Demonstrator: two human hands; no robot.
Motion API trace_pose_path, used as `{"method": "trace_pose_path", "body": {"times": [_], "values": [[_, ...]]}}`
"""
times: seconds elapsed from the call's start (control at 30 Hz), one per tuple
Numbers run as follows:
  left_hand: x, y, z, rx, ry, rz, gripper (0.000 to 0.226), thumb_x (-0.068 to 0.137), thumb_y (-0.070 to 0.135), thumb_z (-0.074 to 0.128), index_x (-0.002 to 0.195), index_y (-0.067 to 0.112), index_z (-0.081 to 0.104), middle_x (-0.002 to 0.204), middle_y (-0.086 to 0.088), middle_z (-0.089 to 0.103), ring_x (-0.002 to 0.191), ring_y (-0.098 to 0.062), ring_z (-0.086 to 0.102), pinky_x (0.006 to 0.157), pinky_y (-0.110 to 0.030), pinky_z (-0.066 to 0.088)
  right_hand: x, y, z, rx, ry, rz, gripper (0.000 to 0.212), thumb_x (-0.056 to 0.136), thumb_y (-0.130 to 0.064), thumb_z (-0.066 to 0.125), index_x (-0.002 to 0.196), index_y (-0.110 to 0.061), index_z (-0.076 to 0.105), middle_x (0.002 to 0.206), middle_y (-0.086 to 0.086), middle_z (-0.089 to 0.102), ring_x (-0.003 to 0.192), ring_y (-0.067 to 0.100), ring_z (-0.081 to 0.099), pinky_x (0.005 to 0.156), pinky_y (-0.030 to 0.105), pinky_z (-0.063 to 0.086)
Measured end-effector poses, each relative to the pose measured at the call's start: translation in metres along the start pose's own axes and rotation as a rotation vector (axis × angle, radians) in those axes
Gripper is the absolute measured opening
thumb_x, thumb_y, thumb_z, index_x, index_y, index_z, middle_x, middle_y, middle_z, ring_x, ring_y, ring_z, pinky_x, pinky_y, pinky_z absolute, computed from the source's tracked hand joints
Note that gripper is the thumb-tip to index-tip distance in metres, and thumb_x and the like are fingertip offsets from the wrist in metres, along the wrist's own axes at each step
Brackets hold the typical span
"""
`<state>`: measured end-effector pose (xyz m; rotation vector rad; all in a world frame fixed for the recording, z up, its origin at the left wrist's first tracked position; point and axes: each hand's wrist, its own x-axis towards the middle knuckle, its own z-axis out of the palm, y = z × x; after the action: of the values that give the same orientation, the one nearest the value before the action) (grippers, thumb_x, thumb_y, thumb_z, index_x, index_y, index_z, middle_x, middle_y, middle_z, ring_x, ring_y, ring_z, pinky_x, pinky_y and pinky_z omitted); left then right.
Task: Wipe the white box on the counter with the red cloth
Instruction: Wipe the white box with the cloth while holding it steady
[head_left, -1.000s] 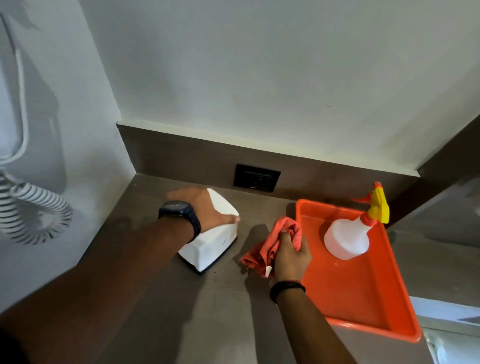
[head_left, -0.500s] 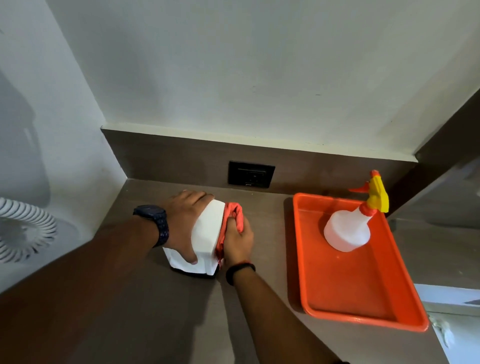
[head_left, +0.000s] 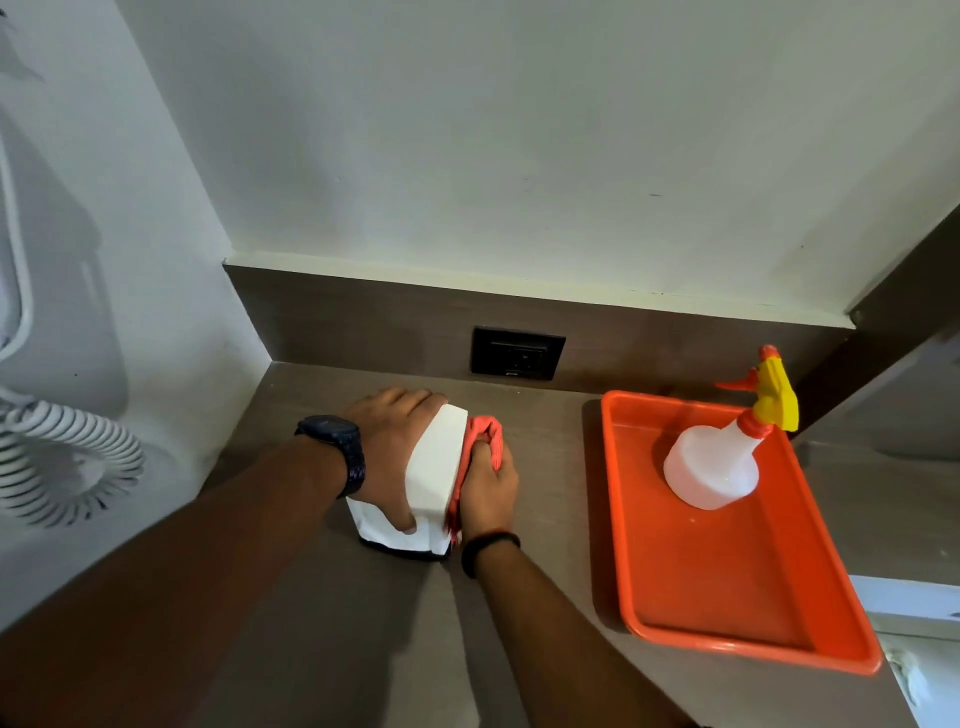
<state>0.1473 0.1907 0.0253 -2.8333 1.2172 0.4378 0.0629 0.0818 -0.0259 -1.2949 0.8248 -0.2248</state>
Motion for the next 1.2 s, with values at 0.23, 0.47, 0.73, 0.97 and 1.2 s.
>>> {"method": "trace_pose_path", "body": {"times": [0.23, 0.47, 0.73, 0.97, 1.2], "values": [[0.003, 0.001, -0.002, 0.028, -0.034, 0.008, 0.132, 0.032, 0.069, 0.076, 0.141, 0.025, 0.016, 0.146, 0.0, 0.035, 0.13, -0.023, 0.034, 0.11, -0.041, 0.033, -0.036, 0.008, -0.001, 0.125, 0.097, 0.008, 0.025, 0.095, -0.031, 0.05, 0.115, -0.027, 0.064, 0.115, 0.001, 0.069, 0.105, 0.021, 0.063, 0.094, 0.04, 0.051], [0.004, 0.0, -0.002, 0.031, -0.04, -0.005, 0.134, 0.034, 0.067, 0.079, 0.143, 0.023, 0.016, 0.148, -0.001, 0.033, 0.132, -0.023, 0.033, 0.112, -0.041, 0.03, 0.001, -0.012, 0.004, -0.025, 0.063, -0.012, 0.033, 0.092, -0.036, 0.047, 0.111, -0.018, 0.067, 0.11, 0.008, 0.071, 0.102, 0.026, 0.064, 0.098, 0.049, 0.05], [0.007, -0.002, 0.003, 0.033, -0.019, 0.016, 0.131, 0.028, 0.073, 0.073, 0.14, 0.027, 0.021, 0.141, 0.001, 0.039, 0.126, -0.022, 0.038, 0.108, -0.043, 0.035, -0.029, -0.005, 0.001, 0.091, 0.071, -0.081, 0.02, 0.093, -0.026, 0.052, 0.103, -0.024, 0.069, 0.103, 0.002, 0.072, 0.097, 0.02, 0.066, 0.089, 0.041, 0.054], [0.006, -0.002, 0.004, 0.022, -0.043, -0.027, 0.133, 0.026, 0.072, 0.069, 0.139, 0.026, 0.016, 0.144, 0.0, 0.037, 0.127, -0.023, 0.036, 0.107, -0.044, 0.036, -0.001, -0.002, 0.002, -0.014, 0.04, 0.036, 0.03, 0.089, -0.042, 0.047, 0.102, -0.024, 0.067, 0.107, 0.005, 0.072, 0.099, 0.026, 0.066, 0.096, 0.052, 0.051], [0.004, 0.0, -0.001, 0.013, -0.056, 0.006, 0.13, 0.032, 0.07, 0.076, 0.141, 0.027, 0.018, 0.144, 0.0, 0.036, 0.129, -0.024, 0.036, 0.109, -0.043, 0.034, -0.041, 0.0, 0.001, 0.089, 0.073, -0.049, 0.016, 0.093, -0.031, 0.051, 0.097, -0.034, 0.066, 0.104, -0.003, 0.07, 0.098, 0.018, 0.065, 0.089, 0.039, 0.052]]}}
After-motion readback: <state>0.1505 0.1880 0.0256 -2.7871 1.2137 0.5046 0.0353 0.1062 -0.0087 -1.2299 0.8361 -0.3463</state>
